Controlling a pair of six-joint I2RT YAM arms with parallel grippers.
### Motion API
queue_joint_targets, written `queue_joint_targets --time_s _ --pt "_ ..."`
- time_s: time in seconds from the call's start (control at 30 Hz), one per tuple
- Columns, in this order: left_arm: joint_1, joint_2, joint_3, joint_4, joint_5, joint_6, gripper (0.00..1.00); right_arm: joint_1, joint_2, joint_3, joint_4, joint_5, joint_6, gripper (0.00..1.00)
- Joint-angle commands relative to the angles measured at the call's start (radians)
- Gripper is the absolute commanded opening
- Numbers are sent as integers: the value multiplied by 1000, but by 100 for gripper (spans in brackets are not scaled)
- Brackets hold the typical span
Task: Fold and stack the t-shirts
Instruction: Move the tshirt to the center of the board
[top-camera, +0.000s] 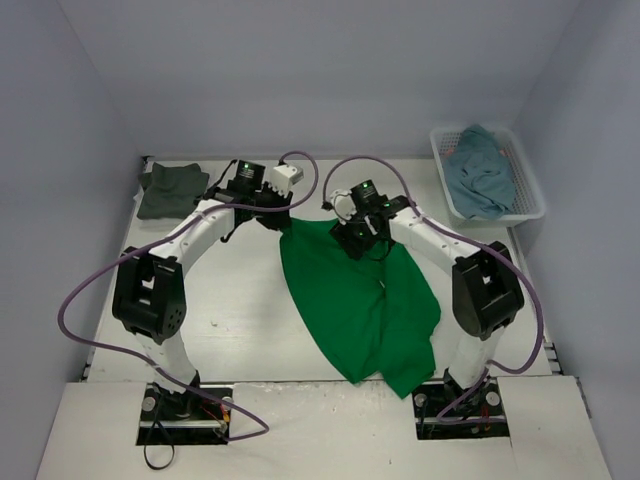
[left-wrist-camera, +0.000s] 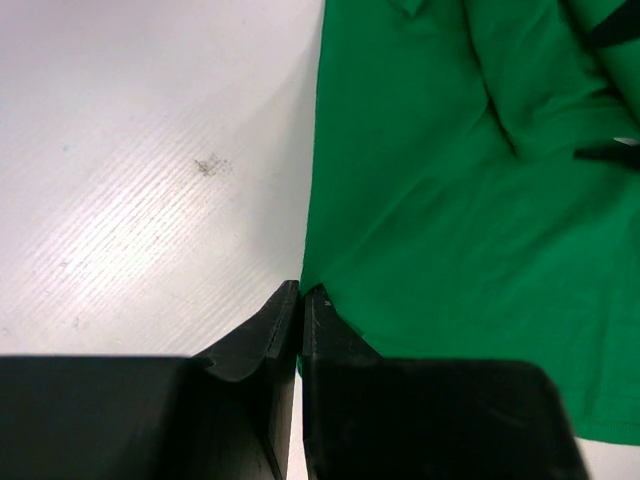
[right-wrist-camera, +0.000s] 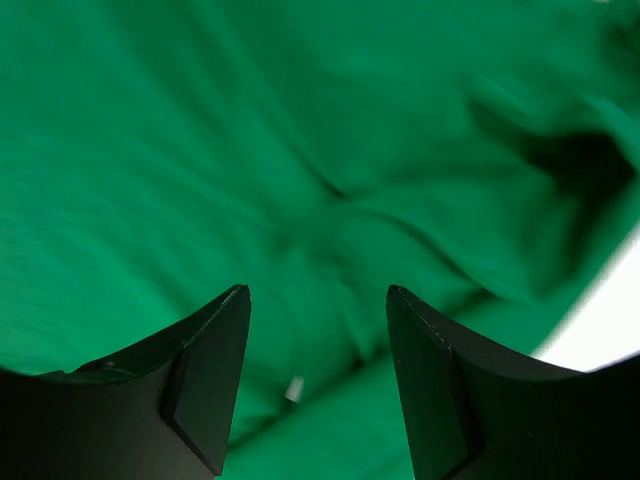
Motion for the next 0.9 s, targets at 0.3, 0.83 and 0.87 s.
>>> queue_joint_targets --time_s 0.3,0.83,0.87 --pt "35 -92 -17 4 70 27 0 161 124 91 53 255 56 49" --pt "42 -95 -37 21 98 21 0 191 138 41 44 479 90 46" --pt "42 -97 -39 21 98 21 0 191 144 42 44 478 90 46"
